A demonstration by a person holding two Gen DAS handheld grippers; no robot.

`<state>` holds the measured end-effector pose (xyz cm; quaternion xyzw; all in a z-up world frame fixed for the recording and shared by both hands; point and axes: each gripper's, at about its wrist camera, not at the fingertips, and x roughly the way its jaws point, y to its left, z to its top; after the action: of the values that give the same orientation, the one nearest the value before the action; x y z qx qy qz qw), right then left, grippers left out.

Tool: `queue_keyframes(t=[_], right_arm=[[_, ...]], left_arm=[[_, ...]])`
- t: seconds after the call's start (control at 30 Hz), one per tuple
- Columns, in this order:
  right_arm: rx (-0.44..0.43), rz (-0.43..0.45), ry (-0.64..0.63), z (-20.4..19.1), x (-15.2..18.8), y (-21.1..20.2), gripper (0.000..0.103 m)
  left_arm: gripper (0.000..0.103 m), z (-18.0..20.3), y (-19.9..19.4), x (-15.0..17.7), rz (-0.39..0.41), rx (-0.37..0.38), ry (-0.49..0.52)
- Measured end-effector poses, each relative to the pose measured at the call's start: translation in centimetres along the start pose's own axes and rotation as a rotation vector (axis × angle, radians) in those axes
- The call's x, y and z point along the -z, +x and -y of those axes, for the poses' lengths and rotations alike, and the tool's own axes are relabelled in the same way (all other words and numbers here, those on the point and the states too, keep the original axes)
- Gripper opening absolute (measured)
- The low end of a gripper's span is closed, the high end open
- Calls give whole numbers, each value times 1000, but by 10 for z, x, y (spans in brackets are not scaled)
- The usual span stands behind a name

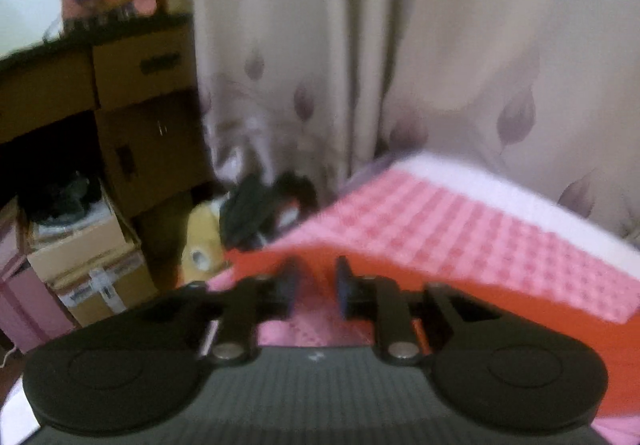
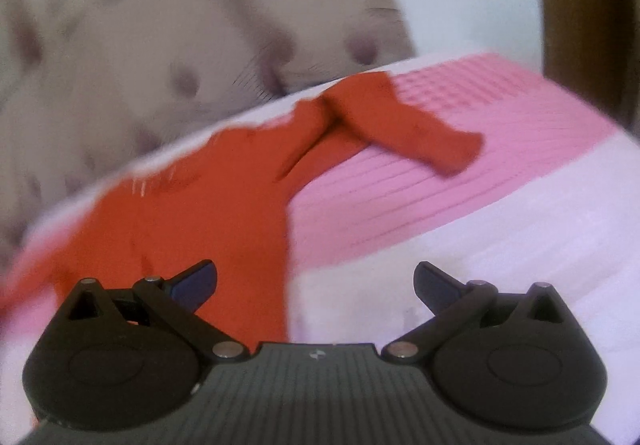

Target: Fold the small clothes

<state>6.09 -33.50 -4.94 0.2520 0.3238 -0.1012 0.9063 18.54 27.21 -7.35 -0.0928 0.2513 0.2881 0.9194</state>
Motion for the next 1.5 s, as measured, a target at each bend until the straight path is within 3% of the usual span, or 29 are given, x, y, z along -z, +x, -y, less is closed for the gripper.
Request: queue_keyframes(t=[0.1,0.17,0.3,0.47,0.7,0.8,0.87,0.9,1.07,1.17,1.33,1.5], right_arm=[[-24,-2,121,38,-21,12,101],[20,-1,117,50,-32,25,93],[85,-10,173,77,-48,52,88],[117,8,228,98,-64,71,87],[114,21,155,92,-78,100,86],[103,40,112,92,-79,106,63],[75,19,132,99,-81,112,14],[44,8,157,106,-82,113,10],[-18,70,142,118,-92,94,10],[-9,138,122,127,-115,71,10],[106,228,40,149,-159,42,10],[240,231,0,187,-184,49,10]], left_arm=[[51,17,-42,4,64,49,47],[62,34,-68,12,83,118,78],[64,76,-118,37,81,313,143],[64,126,-153,74,11,522,228],[64,164,-152,116,-101,650,267],[64,174,-151,132,-97,639,302],[64,179,-147,139,-93,625,329],[64,180,-143,142,-103,618,337],[64,175,-139,146,-149,618,301],[64,172,-136,147,-161,612,278],[64,170,-140,149,-150,608,276],[64,171,-144,151,-130,618,290]])
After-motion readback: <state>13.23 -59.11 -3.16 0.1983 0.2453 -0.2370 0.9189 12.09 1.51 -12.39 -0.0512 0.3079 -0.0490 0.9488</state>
